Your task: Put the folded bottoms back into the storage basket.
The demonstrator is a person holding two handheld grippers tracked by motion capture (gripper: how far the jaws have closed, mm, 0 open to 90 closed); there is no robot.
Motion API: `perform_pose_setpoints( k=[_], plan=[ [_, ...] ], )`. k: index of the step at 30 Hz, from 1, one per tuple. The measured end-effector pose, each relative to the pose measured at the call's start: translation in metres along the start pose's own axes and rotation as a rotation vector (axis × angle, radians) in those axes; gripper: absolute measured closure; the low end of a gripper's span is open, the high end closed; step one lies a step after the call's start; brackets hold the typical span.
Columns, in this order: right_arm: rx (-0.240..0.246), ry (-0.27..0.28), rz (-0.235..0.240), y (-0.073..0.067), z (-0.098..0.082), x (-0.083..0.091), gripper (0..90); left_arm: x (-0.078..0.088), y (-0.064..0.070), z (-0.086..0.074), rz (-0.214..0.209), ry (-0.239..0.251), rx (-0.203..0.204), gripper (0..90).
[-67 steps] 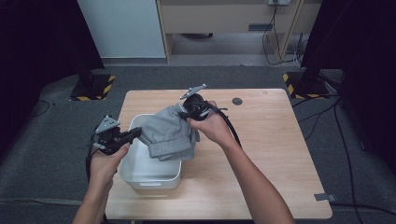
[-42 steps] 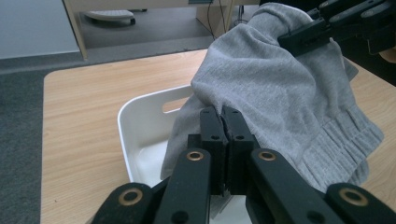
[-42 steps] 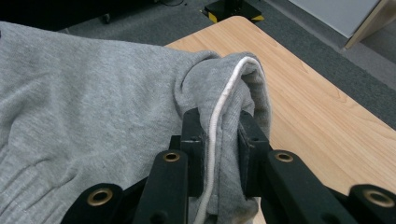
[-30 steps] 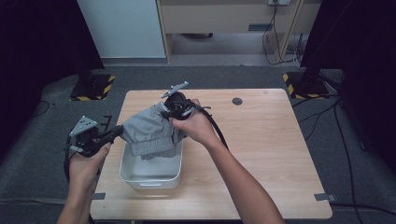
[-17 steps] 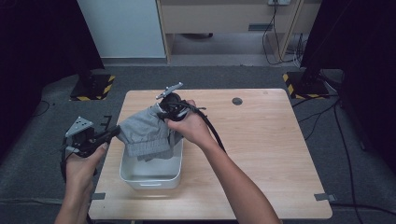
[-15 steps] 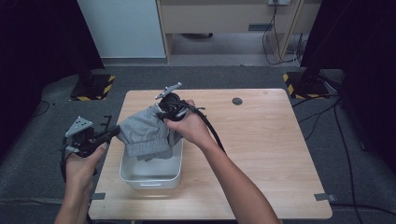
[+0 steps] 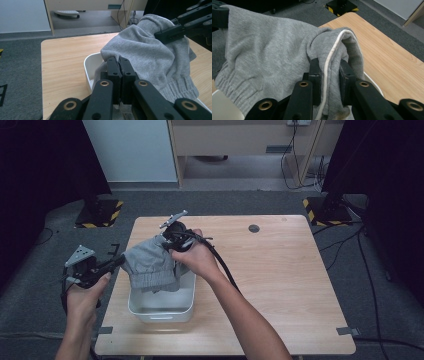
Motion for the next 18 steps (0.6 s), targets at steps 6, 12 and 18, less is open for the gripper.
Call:
perform_pose_setpoints(
  k=[6, 12, 18],
  plan=[
    [0.005, -0.003, -0.005, -0.005, 0.004, 0.000, 76.6, 0.002, -0.003, 0.000, -0.002, 0.005, 0.004, 88.4],
    [0.008, -0.004, -0.008, -0.012, 0.007, -0.003, 76.6, 0.004, -0.009, -0.001, -0.001, 0.009, 0.013, 88.4],
    [0.009, -0.007, -0.011, -0.017, 0.010, -0.003, 76.6, 0.004, -0.011, -0.002, -0.007, 0.014, 0.020, 88.4]
  ],
)
Point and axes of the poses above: each handheld gripper's, and its own axes: x roughly backward along the jaws, z roughly out of its top, y roughly to its right, the point moved 5 cm from there along -x, roughly forward along the jaws, and after that the axes turned 14 degrees about x, right-handed, at the moved point
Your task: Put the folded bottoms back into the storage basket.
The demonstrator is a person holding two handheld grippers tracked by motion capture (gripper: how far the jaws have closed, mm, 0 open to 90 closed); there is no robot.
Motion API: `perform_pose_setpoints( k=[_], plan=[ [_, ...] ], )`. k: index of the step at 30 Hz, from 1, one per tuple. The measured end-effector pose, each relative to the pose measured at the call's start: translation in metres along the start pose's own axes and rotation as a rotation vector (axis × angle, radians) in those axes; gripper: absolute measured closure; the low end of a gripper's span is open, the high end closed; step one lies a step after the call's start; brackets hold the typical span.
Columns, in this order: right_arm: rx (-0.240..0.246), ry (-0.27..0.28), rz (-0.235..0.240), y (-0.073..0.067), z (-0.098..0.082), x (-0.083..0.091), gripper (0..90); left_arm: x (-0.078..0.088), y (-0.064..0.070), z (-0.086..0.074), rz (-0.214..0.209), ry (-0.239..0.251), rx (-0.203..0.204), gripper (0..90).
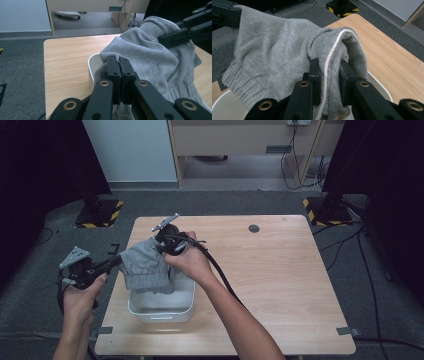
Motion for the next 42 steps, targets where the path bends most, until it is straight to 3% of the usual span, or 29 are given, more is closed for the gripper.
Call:
perform_pose_setpoints(
  k=[29, 35, 42],
  plan=[
    [0.036, 0.007, 0.003, -0.027, 0.020, -0.004, 76.6, 0.009, -0.012, 0.002, 0.001, 0.029, 0.027, 88.4],
    [0.016, 0.006, -0.019, -0.015, 0.009, 0.000, 76.5, 0.001, -0.006, 0.004, -0.004, 0.023, 0.014, 88.4],
    [-0.050, -0.001, -0.028, 0.009, -0.023, -0.001, 76.5, -0.025, 0.007, -0.004, -0.002, -0.032, -0.010, 88.4]
  ],
)
Point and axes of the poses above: each handheld gripper's, and its own axes: x roughly backward along the jaws, z roughly out of its top, y roughly to its right, the point moved 5 cm from there along -x, roughly forward along the jaws, and after that the axes turned 14 degrees about x, right-handed, at the moved point
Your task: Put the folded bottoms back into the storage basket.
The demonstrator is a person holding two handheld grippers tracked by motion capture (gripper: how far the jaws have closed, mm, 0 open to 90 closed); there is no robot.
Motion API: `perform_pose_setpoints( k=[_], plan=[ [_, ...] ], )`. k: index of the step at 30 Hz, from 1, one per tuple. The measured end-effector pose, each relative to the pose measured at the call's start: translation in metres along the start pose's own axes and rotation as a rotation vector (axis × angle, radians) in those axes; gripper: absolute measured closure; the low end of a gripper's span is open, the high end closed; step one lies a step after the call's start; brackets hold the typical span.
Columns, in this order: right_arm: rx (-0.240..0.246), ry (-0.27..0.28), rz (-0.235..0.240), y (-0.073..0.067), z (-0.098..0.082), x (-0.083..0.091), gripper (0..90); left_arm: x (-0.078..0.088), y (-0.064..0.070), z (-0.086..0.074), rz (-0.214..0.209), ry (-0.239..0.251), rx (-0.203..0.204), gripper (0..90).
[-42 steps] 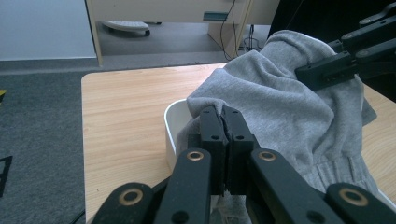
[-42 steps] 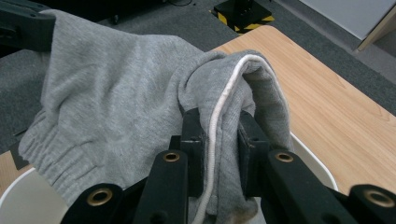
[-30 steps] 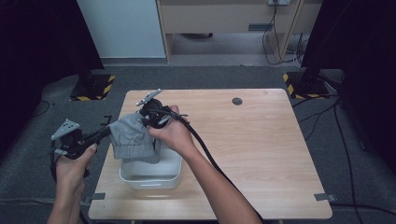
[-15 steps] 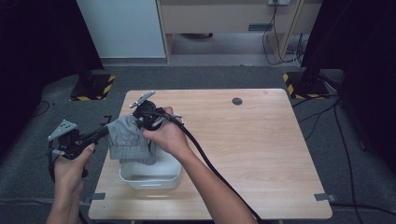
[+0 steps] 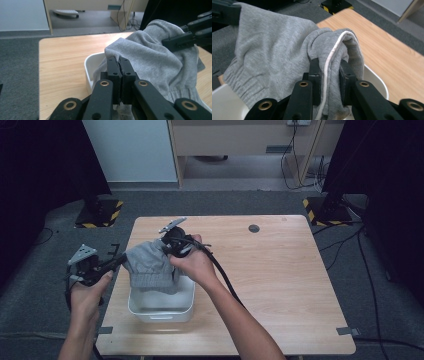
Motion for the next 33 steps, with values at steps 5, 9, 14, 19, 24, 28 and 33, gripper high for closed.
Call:
perform_pose_setpoints(
  k=[5, 9, 14, 19, 24, 28, 33],
  plan=[
    [-0.049, 0.000, 0.002, 0.012, -0.022, -0.006, 76.3, -0.020, 0.004, -0.003, 0.020, -0.045, -0.022, 88.4],
    [-0.080, -0.005, 0.001, 0.021, -0.036, -0.013, 76.1, -0.031, 0.005, -0.003, 0.047, -0.075, -0.044, 88.4],
    [-0.105, -0.011, -0.003, 0.029, -0.046, -0.018, 75.8, -0.046, 0.004, -0.003, 0.063, -0.113, -0.058, 88.4],
    [-0.120, -0.015, -0.007, 0.034, -0.055, -0.023, 73.8, -0.054, 0.000, -0.006, 0.073, -0.136, -0.046, 88.4],
    [-0.114, -0.006, -0.050, 0.039, -0.061, -0.021, 37.1, -0.054, -0.003, -0.012, 0.107, -0.126, -0.031, 55.4],
    [-0.115, 0.033, -0.080, 0.045, -0.063, -0.011, 29.4, -0.049, -0.002, -0.017, 0.083, -0.111, -0.047, 37.8],
    [-0.113, 0.041, -0.106, 0.049, -0.066, -0.005, 21.4, -0.047, 0.000, -0.018, 0.077, -0.100, -0.053, 25.3]
  ],
)
Point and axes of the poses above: each handheld gripper's, and its own axes: x roughly backward along the jaws, z roughly out of its top, y roughly to its right, the point moved 5 cm from there along -x, roughly forward along the jaws, and after that the axes turned 14 degrees about x, right-handed, at the moved point
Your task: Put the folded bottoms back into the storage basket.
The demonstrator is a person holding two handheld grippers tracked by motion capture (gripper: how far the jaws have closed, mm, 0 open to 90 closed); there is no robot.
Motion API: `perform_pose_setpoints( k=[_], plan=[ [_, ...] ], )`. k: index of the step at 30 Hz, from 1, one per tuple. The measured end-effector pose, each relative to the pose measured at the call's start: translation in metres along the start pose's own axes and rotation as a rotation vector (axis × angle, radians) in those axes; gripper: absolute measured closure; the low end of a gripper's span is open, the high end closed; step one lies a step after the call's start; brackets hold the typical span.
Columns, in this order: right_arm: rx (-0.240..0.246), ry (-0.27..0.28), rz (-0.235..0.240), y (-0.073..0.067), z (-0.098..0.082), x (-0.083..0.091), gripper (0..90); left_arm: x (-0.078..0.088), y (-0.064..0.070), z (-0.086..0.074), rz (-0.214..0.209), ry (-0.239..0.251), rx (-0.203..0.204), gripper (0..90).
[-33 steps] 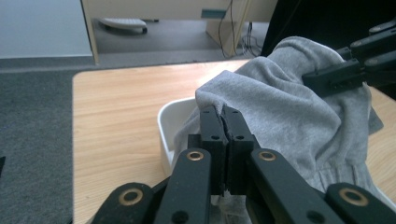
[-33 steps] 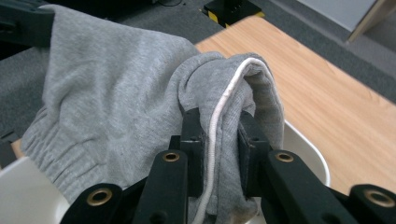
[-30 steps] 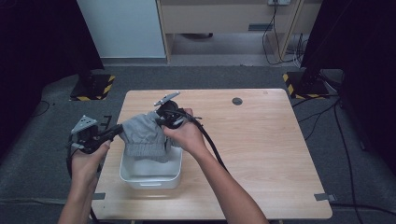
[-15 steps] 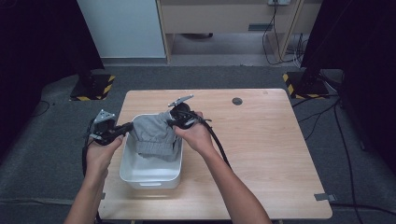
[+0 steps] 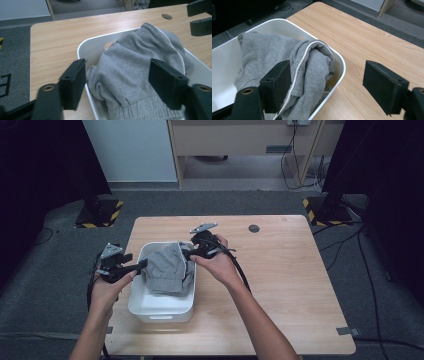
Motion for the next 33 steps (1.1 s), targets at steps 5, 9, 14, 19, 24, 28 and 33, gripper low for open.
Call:
perform_pose_setpoints(
  k=[5, 9, 14, 19, 24, 28, 33],
  plan=[
    [0.007, -0.002, 0.015, -0.002, -0.001, 0.000, 15.3, -0.003, 0.000, 0.000, -0.010, 0.002, 0.000, 13.1],
    [-0.008, -0.001, 0.027, 0.000, -0.005, -0.001, 10.3, -0.004, 0.002, -0.002, -0.017, -0.006, -0.015, 7.0],
    [0.003, -0.002, 0.025, 0.003, -0.011, 0.000, 9.3, -0.004, 0.001, -0.004, -0.027, -0.012, -0.014, 5.3],
    [0.003, -0.004, 0.029, 0.006, -0.015, 0.005, 8.6, -0.003, 0.002, -0.009, -0.041, -0.018, -0.011, 5.0],
    [0.000, 0.005, 0.029, 0.009, -0.018, 0.010, 8.6, -0.001, 0.004, -0.012, -0.049, -0.019, -0.011, 4.7],
    [-0.010, 0.004, 0.030, 0.012, -0.023, 0.014, 8.6, 0.000, 0.010, -0.013, -0.054, -0.016, -0.026, 4.6],
    [-0.014, 0.005, 0.029, 0.015, -0.034, 0.022, 8.6, 0.003, 0.021, -0.013, -0.070, -0.016, -0.039, 4.3]
  ],
)
Point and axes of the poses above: each handheld gripper's, and its own axes: x roughly backward along the jaws, z roughly out of its top, y roughly to its right, the point moved 5 cm from there along -x, roughly forward along the jaws, and after that the axes turned 14 degrees about x, right-handed, at the moved point
